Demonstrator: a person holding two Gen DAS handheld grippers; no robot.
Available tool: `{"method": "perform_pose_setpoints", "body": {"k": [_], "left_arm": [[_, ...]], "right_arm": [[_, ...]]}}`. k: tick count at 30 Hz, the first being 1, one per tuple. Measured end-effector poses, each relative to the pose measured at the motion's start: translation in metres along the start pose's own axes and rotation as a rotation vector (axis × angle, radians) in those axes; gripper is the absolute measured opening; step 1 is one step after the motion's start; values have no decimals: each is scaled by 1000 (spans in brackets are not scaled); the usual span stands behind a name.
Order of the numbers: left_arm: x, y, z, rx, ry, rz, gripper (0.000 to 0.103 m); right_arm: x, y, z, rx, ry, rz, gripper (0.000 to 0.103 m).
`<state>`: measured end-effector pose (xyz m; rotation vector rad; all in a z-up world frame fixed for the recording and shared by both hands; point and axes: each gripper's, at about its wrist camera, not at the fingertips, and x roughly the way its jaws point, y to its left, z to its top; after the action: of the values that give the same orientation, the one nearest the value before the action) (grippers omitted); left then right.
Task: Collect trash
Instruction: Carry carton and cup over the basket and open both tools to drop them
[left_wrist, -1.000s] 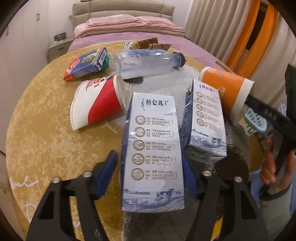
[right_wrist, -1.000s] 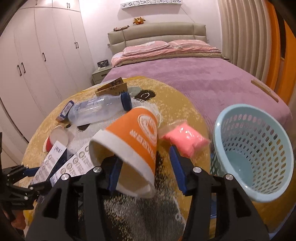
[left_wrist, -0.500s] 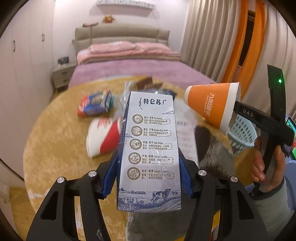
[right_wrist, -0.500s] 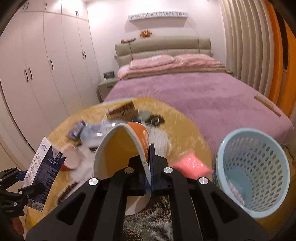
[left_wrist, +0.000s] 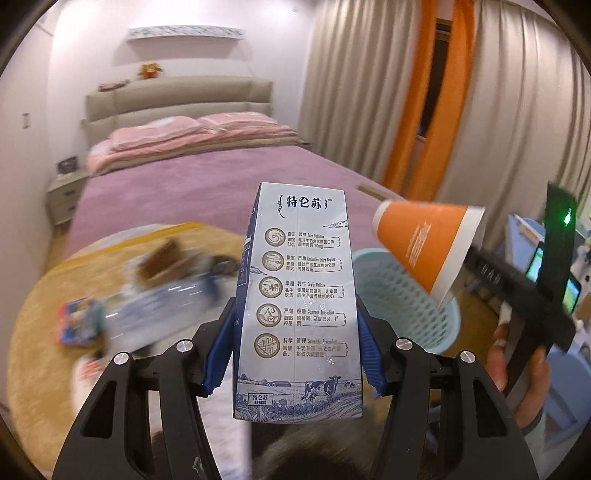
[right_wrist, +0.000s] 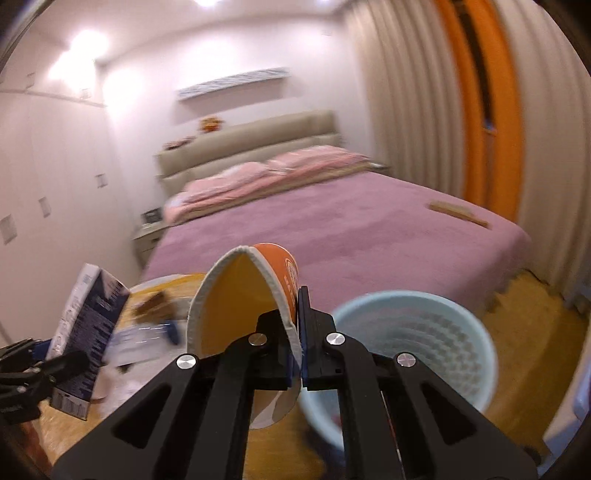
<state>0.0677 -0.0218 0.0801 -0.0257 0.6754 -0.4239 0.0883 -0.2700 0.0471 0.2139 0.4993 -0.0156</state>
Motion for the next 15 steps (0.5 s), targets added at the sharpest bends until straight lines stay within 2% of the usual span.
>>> {"method": "perform_pose_setpoints", "body": {"k": [3, 6, 9, 15], "left_arm": [[41, -31, 7, 15, 53, -52, 57], [80, -57, 8, 33, 100, -87, 57], [120, -73, 6, 17, 159, -129, 57], [160, -89, -3, -10, 207, -163, 58]], "right_arm": [[21, -41, -8, 67, 54, -111, 2], [45, -71, -20, 101, 117, -186, 2], [63, -94, -33, 144, 174, -226, 2], [78, -125, -48, 186, 232, -267, 3]]}}
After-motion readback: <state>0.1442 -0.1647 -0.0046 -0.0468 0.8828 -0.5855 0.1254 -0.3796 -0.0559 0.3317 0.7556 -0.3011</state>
